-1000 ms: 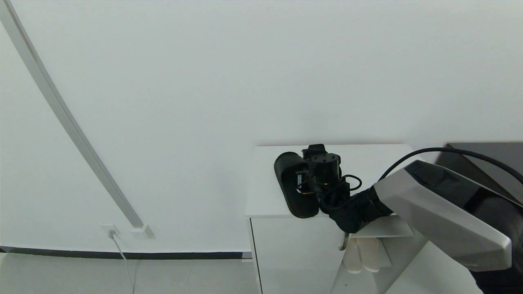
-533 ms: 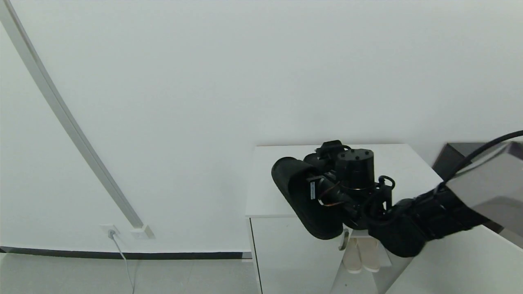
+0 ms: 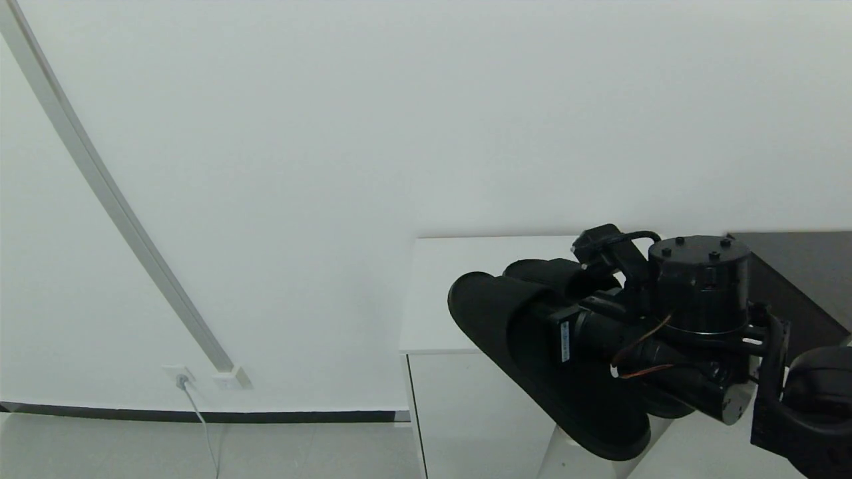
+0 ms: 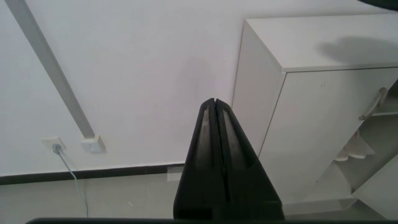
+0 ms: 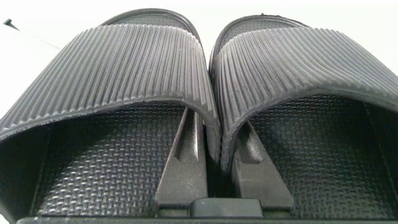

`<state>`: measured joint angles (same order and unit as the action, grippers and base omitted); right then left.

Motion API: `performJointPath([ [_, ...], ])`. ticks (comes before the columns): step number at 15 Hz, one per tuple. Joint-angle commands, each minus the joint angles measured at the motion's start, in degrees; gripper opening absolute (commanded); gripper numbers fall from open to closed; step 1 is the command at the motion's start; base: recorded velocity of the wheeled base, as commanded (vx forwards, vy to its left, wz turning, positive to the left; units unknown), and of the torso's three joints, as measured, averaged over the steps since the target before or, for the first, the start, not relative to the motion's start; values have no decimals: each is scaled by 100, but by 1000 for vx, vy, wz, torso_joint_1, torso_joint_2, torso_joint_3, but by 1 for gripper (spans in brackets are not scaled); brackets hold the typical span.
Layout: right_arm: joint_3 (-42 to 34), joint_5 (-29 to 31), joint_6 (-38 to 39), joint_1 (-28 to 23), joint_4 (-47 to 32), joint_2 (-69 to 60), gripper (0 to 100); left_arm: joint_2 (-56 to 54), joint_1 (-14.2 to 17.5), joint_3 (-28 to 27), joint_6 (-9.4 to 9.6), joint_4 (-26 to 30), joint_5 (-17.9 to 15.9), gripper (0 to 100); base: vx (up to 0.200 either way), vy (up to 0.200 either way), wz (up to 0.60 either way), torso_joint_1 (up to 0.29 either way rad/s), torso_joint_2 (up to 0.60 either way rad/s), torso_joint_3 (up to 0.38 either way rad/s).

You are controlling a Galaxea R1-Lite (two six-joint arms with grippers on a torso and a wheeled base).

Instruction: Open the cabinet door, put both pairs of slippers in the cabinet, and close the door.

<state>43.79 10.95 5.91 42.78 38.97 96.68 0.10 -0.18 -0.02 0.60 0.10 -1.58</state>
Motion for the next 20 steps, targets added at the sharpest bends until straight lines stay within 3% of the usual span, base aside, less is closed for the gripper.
performJointPath([
  [1,42,-5,6,20,-30,-159,0,-1,1,2,2,-1,0,0,0,0,0,0,0,0],
  [6,16,21,6,20,-13,-141,0,-1,1,2,2,-1,0,0,0,0,0,0,0,0],
  [18,-90,39,6,178,-4,-150,0,-1,1,-6,-7,8,0,0,-200,0,0,3,4,4],
  [20,-107,39,-2,178,5,-150,0,-1,1,-6,-7,-1,0,0,0,0,0,0,0,0],
])
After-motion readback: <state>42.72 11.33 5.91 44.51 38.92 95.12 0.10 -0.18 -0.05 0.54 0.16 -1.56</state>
